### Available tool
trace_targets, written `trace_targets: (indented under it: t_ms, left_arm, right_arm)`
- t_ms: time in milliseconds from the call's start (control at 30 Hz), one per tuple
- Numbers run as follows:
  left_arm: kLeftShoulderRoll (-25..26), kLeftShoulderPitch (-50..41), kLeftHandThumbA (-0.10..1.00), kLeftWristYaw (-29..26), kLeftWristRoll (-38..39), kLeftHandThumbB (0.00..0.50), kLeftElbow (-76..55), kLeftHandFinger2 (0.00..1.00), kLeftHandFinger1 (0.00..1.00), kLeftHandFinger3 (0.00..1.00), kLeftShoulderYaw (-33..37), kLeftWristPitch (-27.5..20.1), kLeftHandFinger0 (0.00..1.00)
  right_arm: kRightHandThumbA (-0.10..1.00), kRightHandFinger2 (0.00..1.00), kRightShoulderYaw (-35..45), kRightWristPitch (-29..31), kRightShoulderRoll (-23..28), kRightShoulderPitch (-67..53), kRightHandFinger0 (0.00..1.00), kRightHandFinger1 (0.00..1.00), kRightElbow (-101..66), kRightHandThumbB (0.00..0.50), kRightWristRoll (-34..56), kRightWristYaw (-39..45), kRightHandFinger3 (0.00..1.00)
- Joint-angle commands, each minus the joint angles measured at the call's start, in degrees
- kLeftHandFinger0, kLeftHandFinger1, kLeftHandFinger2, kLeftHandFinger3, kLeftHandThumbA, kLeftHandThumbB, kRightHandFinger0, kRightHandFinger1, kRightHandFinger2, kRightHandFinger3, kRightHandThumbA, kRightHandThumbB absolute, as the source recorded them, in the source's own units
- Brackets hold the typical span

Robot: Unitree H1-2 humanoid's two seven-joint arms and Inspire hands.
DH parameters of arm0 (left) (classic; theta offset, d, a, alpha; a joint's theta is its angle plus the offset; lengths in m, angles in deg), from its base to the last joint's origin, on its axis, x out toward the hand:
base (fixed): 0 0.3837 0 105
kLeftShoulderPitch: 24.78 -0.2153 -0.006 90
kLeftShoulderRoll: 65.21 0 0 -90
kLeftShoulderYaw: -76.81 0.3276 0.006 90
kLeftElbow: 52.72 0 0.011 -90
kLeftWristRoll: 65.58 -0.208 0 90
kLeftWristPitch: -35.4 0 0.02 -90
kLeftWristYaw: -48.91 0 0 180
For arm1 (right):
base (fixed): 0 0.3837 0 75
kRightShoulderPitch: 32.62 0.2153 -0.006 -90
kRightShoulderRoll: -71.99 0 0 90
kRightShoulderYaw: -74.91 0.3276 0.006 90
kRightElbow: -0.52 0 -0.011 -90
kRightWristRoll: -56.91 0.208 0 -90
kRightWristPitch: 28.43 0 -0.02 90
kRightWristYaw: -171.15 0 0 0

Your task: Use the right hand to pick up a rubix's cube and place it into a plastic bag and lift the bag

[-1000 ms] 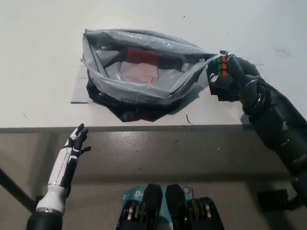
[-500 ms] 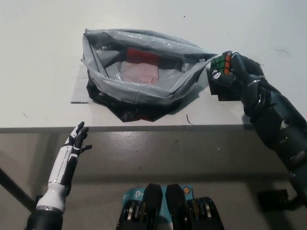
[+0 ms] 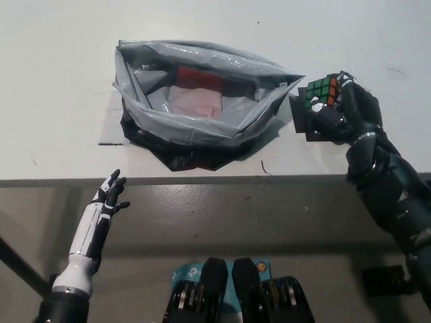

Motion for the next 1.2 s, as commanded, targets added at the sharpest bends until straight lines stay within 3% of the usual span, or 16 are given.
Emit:
trace_targets:
  t_ms: [0,133,233,400,633,733,833,967,1167]
  left_arm:
    - [0.95,1.48,1.00,0.24,-0.05,0.130,-0.38,1.00,1.00,1.00,-0.20,-2.85,0.88]
    - [0.80,1.41,1.00,0.25,0.20,0.124,-0.64,1.00,1.00,1.00,-0.32,-2.69,0.87]
    - [1.00,1.49,1.00,0.16,-0.17,0.118,-0.48,1.00,1.00,1.00,-0.29,-3.04,0.86]
    - [0.84,1.56,1.00,0.20,0.31,0.132,-0.29,1.00,1.00,1.00,-0.48,-2.96,0.87]
    - [0.78,1.24,1.00,0.15,0.11,0.113,-0.43,1.00,1.00,1.00,-0.38,-2.78,0.85]
    - [0.81,1.25,1.00,0.11,-0.06,0.119,-0.61,1.00,1.00,1.00,-0.33,-2.82,0.84]
    - [0.82,1.14,1.00,0.22,0.20,0.114,-0.77,1.00,1.00,1.00,-0.43,-2.64,0.84]
    - [0.93,1.26,1.00,0.36,0.37,0.113,-0.78,1.00,1.00,1.00,-0.46,-2.80,0.84]
    - [0.91,1.14,1.00,0.02,-0.38,0.120,-0.44,1.00,1.00,1.00,-0.27,-3.03,0.83]
  right_arm:
    - [-0.10,0.91,3.12,4.26,0.18,-0.19,0.00,0.51,1.14,0.222,3.35,-4.28,0.83]
    - [-0.10,0.85,11.58,5.53,-0.54,0.68,0.02,0.51,0.79,0.207,11.29,-2.20,0.80]
    - [-0.10,0.75,20.60,9.21,-0.84,1.98,0.00,0.39,-1.80,0.185,19.90,2.65,0.75]
    - [-0.10,0.80,29.10,12.03,-1.54,2.78,0.00,0.42,-10.40,0.147,29.03,11.11,0.79]
    - [-0.10,0.80,33.51,1.03,-4.78,1.27,0.00,0.40,-34.84,0.151,37.15,14.49,0.73]
    - [-0.10,0.80,35.31,-2.94,-6.38,0.74,0.00,0.37,-42.38,0.132,42.24,15.79,0.83]
    - [-0.10,0.92,36.36,-8.01,-7.51,0.58,0.00,0.35,-48.24,0.108,45.14,15.27,1.00]
    - [-0.10,0.92,38.39,-13.59,-8.92,1.32,0.00,0.32,-53.15,0.096,50.10,14.67,1.00]
    - [-0.10,0.88,36.09,-17.46,-10.50,1.73,0.00,0.30,-59.46,0.082,50.32,15.28,0.95]
